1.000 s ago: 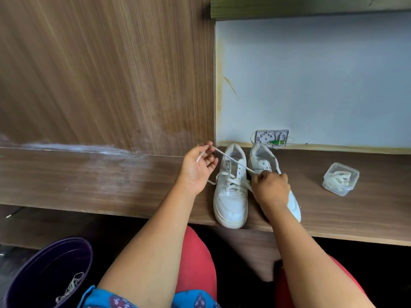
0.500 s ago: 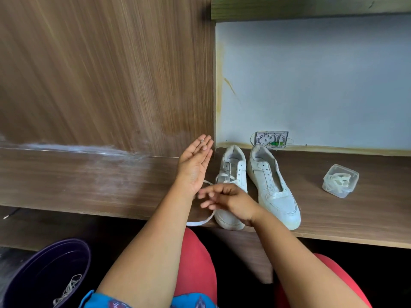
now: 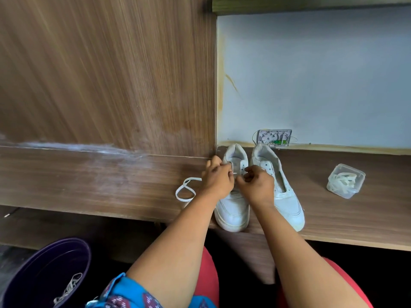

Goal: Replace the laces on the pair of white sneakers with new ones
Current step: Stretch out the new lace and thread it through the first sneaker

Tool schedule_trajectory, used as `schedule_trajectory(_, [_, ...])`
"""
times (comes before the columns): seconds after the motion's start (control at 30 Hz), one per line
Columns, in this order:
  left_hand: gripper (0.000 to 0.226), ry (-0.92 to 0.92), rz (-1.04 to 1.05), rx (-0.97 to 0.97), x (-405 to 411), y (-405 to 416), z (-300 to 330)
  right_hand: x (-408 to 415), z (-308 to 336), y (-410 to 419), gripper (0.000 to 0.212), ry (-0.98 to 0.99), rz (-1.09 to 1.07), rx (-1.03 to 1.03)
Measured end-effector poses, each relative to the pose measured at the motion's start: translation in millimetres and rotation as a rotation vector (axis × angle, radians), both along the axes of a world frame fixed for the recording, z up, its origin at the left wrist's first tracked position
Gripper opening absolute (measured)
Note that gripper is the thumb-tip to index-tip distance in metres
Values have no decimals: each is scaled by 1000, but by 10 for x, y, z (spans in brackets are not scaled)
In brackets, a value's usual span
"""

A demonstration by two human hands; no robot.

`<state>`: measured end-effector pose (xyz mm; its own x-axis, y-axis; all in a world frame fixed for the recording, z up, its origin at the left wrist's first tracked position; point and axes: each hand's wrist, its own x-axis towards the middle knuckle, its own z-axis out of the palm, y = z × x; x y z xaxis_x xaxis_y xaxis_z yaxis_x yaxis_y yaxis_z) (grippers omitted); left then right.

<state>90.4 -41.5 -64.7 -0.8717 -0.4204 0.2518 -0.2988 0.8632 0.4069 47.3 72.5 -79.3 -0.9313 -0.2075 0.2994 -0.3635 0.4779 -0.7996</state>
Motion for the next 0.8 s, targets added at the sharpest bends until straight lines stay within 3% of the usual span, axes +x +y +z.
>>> schedule_trajectory(0.13, [15,37,-58,-113,6,24,-52,52,72,8,19,-29,-1,-51])
schedule_trajectory(0.4, [18,51,-18,51,-77,80,-134,91,49,6,18,-14,-24,-64])
schedule_trajectory(0.53, [18,41,-35,157,-115,26,-178,-19,-19,45,17,-130,-28,-91])
schedule_trajectory(0.7, [20,-13,-73,110,-118,1,-176,-145,-57,86,14,-59,9,-22])
schedule_trajectory(0.77, [21,-38,-78,103,-111,-4,-171,-175,-16,69,17,-57,-94,-153])
schedule_trajectory(0.8, [22,-47,-77,110,-109,-9,-169,-181,62,72,19,-97,-149,-336])
